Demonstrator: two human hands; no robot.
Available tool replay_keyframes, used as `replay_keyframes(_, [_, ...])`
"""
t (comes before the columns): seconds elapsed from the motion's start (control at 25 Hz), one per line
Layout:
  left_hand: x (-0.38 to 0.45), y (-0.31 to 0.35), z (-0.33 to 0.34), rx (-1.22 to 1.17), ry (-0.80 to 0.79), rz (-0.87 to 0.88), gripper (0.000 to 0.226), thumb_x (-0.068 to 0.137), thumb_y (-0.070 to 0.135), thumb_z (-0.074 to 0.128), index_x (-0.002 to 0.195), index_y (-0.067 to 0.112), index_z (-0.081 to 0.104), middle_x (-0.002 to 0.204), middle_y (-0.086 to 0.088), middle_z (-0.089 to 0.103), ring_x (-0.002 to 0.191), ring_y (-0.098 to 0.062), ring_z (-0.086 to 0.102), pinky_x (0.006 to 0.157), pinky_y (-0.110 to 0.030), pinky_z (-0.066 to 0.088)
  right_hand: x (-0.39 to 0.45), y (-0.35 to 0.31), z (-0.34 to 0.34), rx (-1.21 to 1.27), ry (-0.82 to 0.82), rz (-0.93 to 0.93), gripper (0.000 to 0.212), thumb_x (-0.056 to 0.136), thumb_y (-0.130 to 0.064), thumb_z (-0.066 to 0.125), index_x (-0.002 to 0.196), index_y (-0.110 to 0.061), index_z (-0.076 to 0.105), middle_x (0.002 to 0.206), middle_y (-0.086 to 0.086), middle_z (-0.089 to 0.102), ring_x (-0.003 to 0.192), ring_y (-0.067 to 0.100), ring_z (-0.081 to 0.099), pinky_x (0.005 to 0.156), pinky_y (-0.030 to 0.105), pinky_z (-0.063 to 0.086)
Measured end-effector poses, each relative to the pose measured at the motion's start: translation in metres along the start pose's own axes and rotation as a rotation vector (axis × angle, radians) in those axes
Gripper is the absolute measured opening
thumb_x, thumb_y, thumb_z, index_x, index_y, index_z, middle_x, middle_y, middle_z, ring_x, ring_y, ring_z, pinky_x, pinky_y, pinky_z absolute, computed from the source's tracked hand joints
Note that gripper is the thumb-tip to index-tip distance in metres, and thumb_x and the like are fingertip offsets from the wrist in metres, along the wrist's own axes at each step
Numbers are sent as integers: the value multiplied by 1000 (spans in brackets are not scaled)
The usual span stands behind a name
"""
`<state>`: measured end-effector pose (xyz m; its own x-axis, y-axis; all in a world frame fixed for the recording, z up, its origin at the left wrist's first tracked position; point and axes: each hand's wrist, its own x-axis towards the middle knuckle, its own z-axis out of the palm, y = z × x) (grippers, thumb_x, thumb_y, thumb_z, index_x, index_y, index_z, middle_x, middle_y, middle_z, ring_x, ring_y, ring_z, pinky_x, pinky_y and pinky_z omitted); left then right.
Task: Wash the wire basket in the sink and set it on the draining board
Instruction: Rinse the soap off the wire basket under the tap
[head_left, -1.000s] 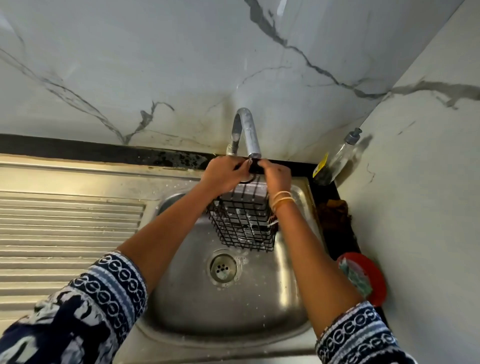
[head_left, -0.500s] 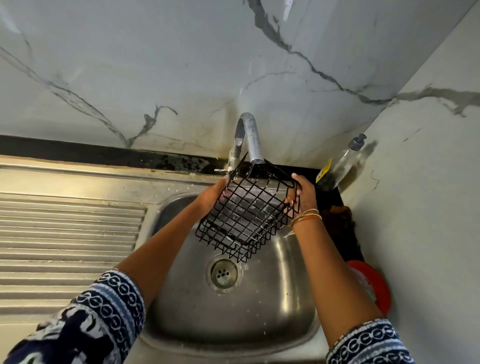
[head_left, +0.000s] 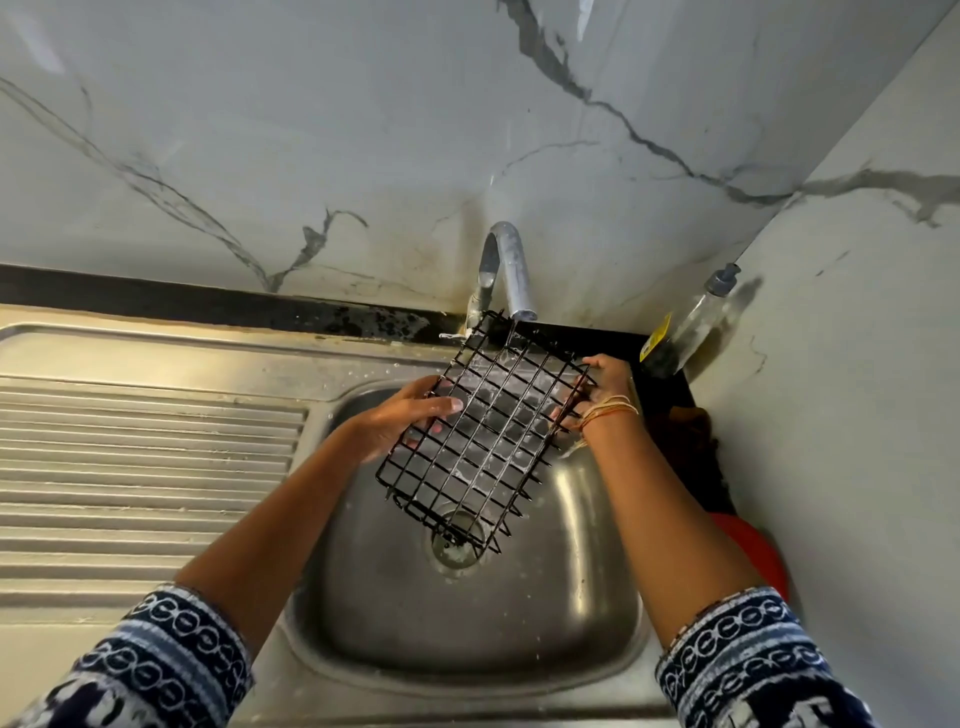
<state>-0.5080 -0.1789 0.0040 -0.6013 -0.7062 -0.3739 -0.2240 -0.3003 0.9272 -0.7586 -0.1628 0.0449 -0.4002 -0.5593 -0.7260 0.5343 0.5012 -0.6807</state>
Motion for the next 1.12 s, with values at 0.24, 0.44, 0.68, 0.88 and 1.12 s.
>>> replay_keyframes(0.24, [1,8,15,40,172,-86,48,94,37,54,129,5,47,136,-22,48,124,-38,48,88,-41,46,-12,-6,16,29,-3,-64,26,85,-31,48,66,-15,39,68,2,37,57,18,36,92,38,42])
replay_keyframes(0.44, [0,11,33,-151,239,-190,90,51,61,64,121,6,49,95,-13,53,79,-26,50,67,-34,43,-14,4,45,-524,221,-639,36,98,-34,38,98,-3,56,88,12,53,73,25,50,62,28,39])
replay_keyframes(0.68, [24,-13,14,-244,260,-109,65,60,54,69,107,9,67,117,-24,62,113,-44,54,95,-51,45,-52,92,55,-1457,276,-1293,70,95,-47,24,152,-8,11,158,20,4,147,35,1,118,50,1])
replay_keyframes(0.88, [-12,18,21,-247,315,-127,37,82,39,60,108,14,58,108,-12,56,93,-22,53,83,-37,45,-38,76,23,-1639,150,-1463,71,96,-52,25,153,-13,9,161,8,3,149,26,-1,119,53,10])
replay_keyframes(1.12, [-9,22,24,-258,269,-80,46,61,54,62,93,21,65,111,-9,60,110,-30,52,102,-54,40,-60,114,25,-1742,-44,-1517,74,97,-49,26,152,-5,3,160,16,-2,148,28,-4,120,49,9])
